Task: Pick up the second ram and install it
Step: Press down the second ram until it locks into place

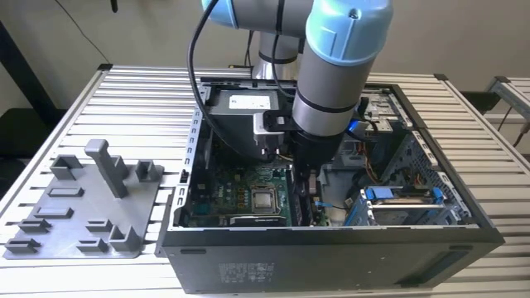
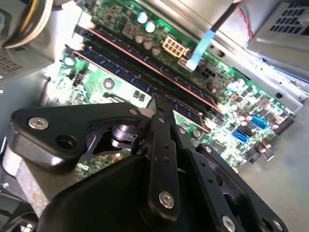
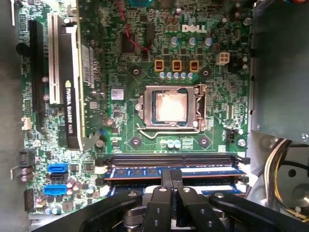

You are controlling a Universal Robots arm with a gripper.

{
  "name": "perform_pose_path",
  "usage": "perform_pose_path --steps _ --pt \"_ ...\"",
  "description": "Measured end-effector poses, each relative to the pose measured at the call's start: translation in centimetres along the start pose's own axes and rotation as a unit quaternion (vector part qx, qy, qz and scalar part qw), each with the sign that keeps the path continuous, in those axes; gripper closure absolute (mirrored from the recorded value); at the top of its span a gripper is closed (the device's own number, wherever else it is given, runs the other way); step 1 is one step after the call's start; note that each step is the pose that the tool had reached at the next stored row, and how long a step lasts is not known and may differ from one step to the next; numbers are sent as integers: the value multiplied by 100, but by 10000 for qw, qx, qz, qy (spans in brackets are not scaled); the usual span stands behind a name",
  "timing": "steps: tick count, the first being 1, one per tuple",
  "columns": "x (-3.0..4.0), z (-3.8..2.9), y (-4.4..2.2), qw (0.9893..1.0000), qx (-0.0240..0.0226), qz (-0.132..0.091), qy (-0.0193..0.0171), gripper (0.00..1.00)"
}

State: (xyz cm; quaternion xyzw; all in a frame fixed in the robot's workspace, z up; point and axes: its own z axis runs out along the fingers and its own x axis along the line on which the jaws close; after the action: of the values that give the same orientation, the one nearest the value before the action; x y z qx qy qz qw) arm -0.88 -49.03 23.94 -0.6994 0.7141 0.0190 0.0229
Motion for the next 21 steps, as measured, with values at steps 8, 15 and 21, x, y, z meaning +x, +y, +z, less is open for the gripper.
perform_pose_path --steps 8,15,21 --pt "29 8 -12 10000 0 0 0 89" --pt "34 106 -13 10000 0 0 -1 89" --pt "40 184 -15 10000 -4 0 2 89"
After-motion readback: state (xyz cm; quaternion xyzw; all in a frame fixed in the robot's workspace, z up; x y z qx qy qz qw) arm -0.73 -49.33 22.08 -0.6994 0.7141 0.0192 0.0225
